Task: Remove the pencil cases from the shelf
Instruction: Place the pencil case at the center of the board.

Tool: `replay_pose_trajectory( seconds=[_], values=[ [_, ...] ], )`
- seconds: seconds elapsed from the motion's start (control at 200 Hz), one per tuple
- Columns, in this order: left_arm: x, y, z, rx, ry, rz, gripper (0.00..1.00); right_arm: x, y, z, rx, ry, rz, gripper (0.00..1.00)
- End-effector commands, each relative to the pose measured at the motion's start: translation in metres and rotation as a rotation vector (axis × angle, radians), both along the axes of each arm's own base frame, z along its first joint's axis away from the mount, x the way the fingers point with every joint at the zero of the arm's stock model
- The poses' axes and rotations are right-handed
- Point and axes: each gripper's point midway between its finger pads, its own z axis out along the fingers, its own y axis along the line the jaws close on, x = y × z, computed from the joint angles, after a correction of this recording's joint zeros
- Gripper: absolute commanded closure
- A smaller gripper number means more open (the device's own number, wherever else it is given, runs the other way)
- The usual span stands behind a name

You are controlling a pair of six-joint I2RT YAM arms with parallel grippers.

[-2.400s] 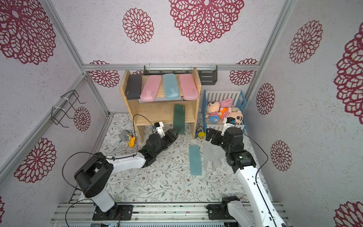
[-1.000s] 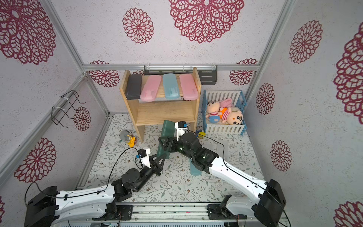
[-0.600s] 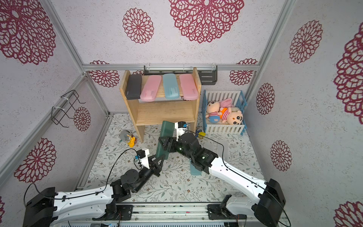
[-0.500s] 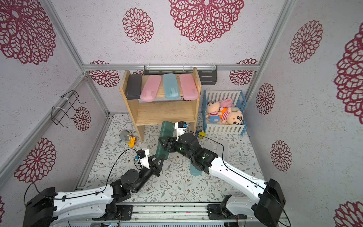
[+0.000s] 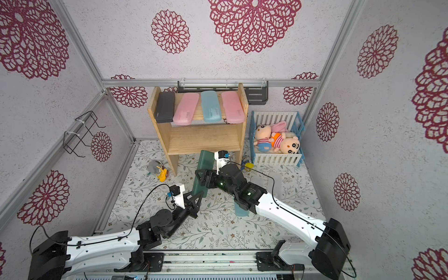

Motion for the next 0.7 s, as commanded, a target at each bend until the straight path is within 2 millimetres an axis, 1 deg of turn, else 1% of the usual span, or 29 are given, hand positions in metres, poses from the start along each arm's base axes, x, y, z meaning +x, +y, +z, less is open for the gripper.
replay_pose_trajectory(
  seconds=[0.0, 0.05, 0.105, 0.16, 0.21, 0.225, 0.25, 0.255, 0.265, 0.27, 0.28, 0.315, 0.32, 0.325, 0.345, 0.39, 0.47, 0.585, 0.695],
  values=[
    [-0.004, -0.002, 0.019, -0.039, -0.035, -0.008, 1.0, 0.002, 0.002, 0.014, 0.023, -0.04, 0.004, 0.25],
    [-0.004, -0.002, 0.018, -0.036, -0.034, -0.007, 1.0, 0.002, 0.002, 0.014, 0.026, -0.041, 0.004, 0.3],
    [-0.004, -0.002, 0.018, -0.036, -0.034, -0.006, 1.0, 0.001, 0.002, 0.014, 0.032, -0.041, 0.008, 0.4],
    [-0.004, -0.001, 0.017, -0.033, -0.033, -0.004, 1.0, 0.001, 0.003, 0.012, 0.032, -0.037, 0.009, 0.44],
    [-0.004, -0.001, 0.017, -0.032, -0.032, -0.003, 1.0, 0.002, 0.002, 0.01, 0.028, -0.034, 0.006, 0.45],
    [-0.004, -0.001, 0.017, -0.03, -0.031, -0.004, 0.96, 0.002, 0.002, 0.01, 0.027, -0.035, 0.005, 0.46],
    [-0.004, -0.001, 0.017, -0.03, -0.03, -0.003, 0.78, 0.001, 0.001, 0.009, 0.021, -0.034, 0.005, 0.46],
    [-0.004, -0.001, 0.017, -0.032, -0.03, -0.003, 0.76, 0.001, 0.001, 0.009, 0.02, -0.034, 0.004, 0.46],
    [-0.004, 0.0, 0.017, -0.03, -0.028, 0.001, 0.65, 0.002, 0.0, 0.008, 0.016, -0.034, 0.003, 0.46],
    [-0.004, 0.001, 0.017, -0.031, -0.028, 0.003, 0.62, 0.002, 0.0, 0.008, 0.014, -0.034, 0.003, 0.46],
    [-0.004, 0.001, 0.017, -0.031, -0.027, 0.003, 0.48, 0.002, 0.0, 0.007, 0.01, -0.033, 0.001, 0.46],
    [-0.003, 0.003, 0.017, -0.032, -0.024, 0.012, 0.08, 0.002, -0.002, 0.004, -0.008, -0.032, -0.002, 0.47],
    [-0.003, 0.003, 0.017, -0.033, -0.023, 0.014, 0.03, 0.003, -0.003, 0.003, -0.011, -0.032, -0.003, 0.47],
    [-0.003, 0.003, 0.016, -0.03, -0.021, 0.016, 0.0, 0.003, -0.003, 0.003, -0.014, -0.032, -0.003, 0.47],
    [-0.003, 0.004, 0.016, -0.029, -0.016, 0.021, 0.03, 0.004, -0.005, 0.0, -0.028, -0.031, -0.006, 0.47],
    [-0.002, 0.008, 0.016, -0.026, -0.012, 0.035, 0.03, 0.007, -0.013, -0.008, -0.072, -0.022, -0.022, 0.47],
    [-0.003, 0.015, 0.017, -0.031, -0.009, 0.054, 0.03, 0.013, -0.03, -0.03, -0.163, 0.017, -0.045, 0.47],
    [-0.004, 0.029, 0.022, -0.037, -0.005, 0.092, 0.03, 0.015, -0.049, -0.07, -0.307, 0.102, -0.042, 0.47],
    [-0.005, 0.043, 0.027, -0.042, -0.005, 0.126, 0.03, 0.011, -0.056, -0.108, -0.409, 0.184, -0.014, 0.46]
  ],
)
